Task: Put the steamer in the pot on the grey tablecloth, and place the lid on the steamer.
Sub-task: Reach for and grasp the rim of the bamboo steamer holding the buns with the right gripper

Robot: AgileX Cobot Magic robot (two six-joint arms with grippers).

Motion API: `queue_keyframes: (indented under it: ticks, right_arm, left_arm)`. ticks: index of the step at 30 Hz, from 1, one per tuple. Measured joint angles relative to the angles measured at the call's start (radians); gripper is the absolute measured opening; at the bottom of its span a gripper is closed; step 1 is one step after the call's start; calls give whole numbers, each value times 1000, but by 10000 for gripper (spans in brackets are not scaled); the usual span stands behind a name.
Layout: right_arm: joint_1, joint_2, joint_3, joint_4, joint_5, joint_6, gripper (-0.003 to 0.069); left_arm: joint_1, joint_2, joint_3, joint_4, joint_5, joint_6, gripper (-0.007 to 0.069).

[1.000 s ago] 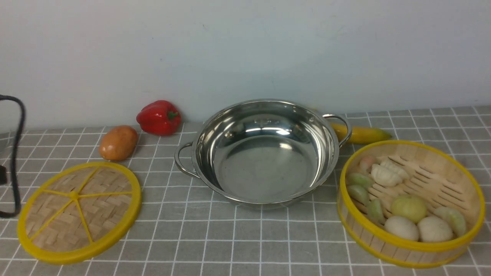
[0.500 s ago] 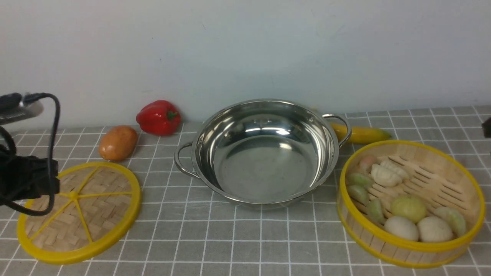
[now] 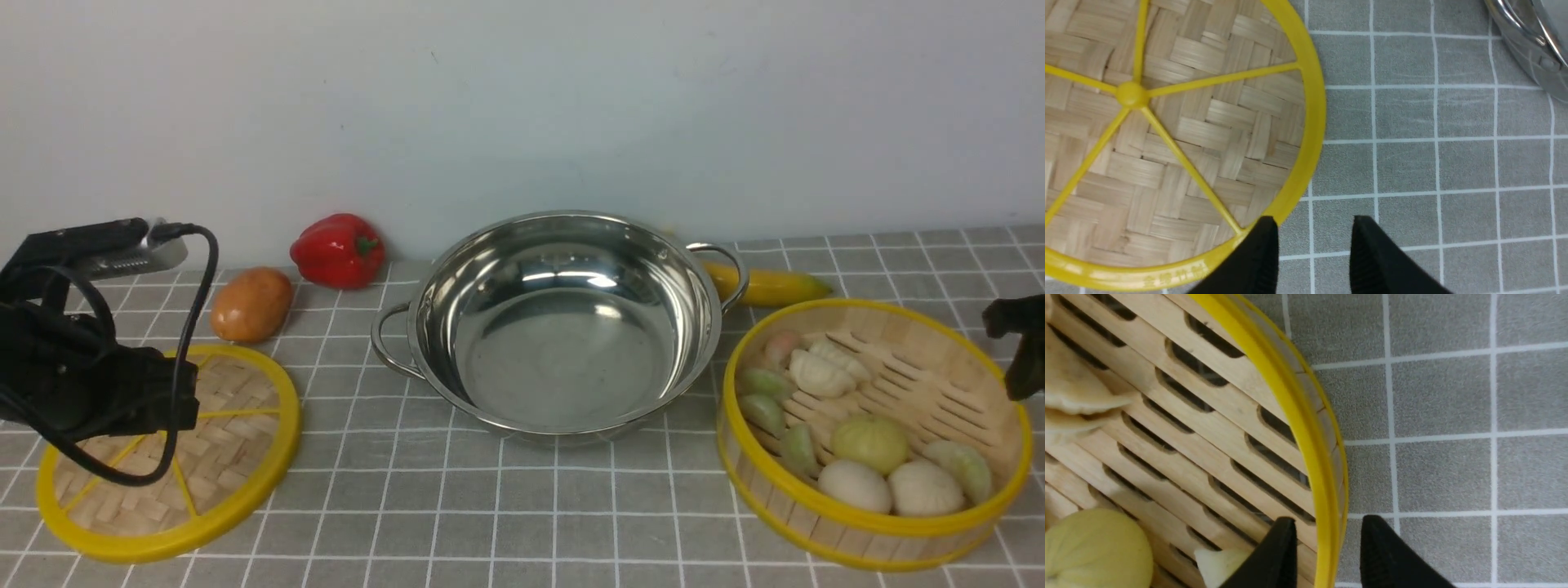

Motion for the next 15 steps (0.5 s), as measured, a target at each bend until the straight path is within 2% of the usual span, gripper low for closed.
queue_keyframes:
  ticks: [3, 7, 12, 15]
  right_arm:
    - [0, 7, 0, 24, -3, -20, 240]
    - [0, 17, 0, 78, -3, -71, 240]
    - [0, 17, 0, 83, -3, -81, 240]
    - [0, 17, 0, 83, -3, -81, 240]
  left_arm:
    - [-21, 0, -1, 3, 9, -1, 243]
    - [-103, 0, -1, 4, 34, 4, 243]
    - [-179, -4, -1, 13, 58, 45, 243]
    - [-208, -26, -1, 76, 66, 47, 243]
